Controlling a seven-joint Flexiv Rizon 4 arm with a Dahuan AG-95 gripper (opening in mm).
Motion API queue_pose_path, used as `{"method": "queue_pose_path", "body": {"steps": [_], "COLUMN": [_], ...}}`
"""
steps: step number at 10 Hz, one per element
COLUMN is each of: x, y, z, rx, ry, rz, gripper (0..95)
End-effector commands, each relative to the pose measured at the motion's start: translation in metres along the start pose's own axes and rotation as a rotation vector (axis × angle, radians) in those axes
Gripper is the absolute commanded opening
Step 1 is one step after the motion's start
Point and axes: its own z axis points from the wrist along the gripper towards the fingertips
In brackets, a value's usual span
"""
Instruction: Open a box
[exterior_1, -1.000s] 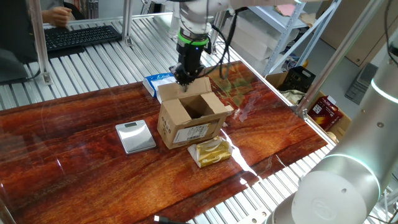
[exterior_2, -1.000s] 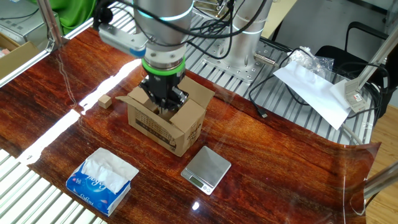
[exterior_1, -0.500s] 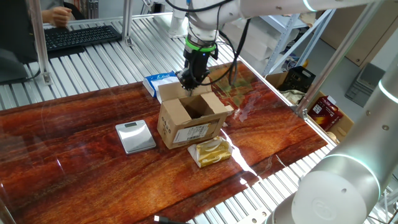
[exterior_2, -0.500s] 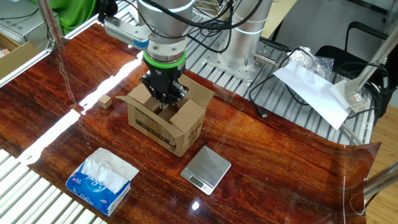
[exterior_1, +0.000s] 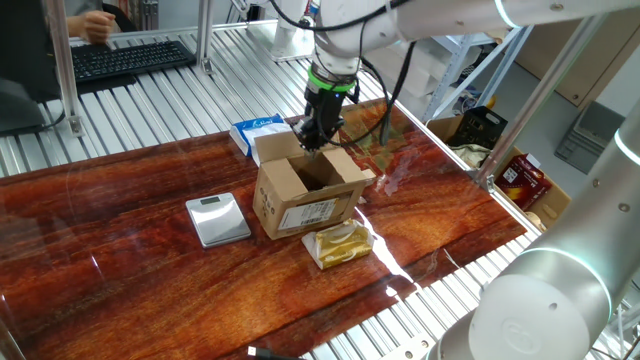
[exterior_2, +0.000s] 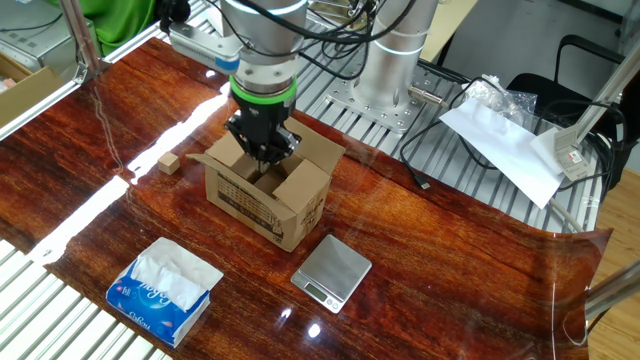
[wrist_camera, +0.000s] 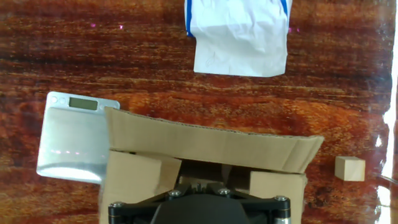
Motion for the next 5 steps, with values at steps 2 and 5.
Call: {"method": "queue_pose_path", "body": {"steps": [2,5], "x": [0.003,0.004], "y": [-0.002,-0.006], "z": [0.009,0.020], "rx": [0.003,0.010], "ry": [-0.021,-0.046], "rz": [-0.001,-0.010], "gripper": [0.0,0.0]}}
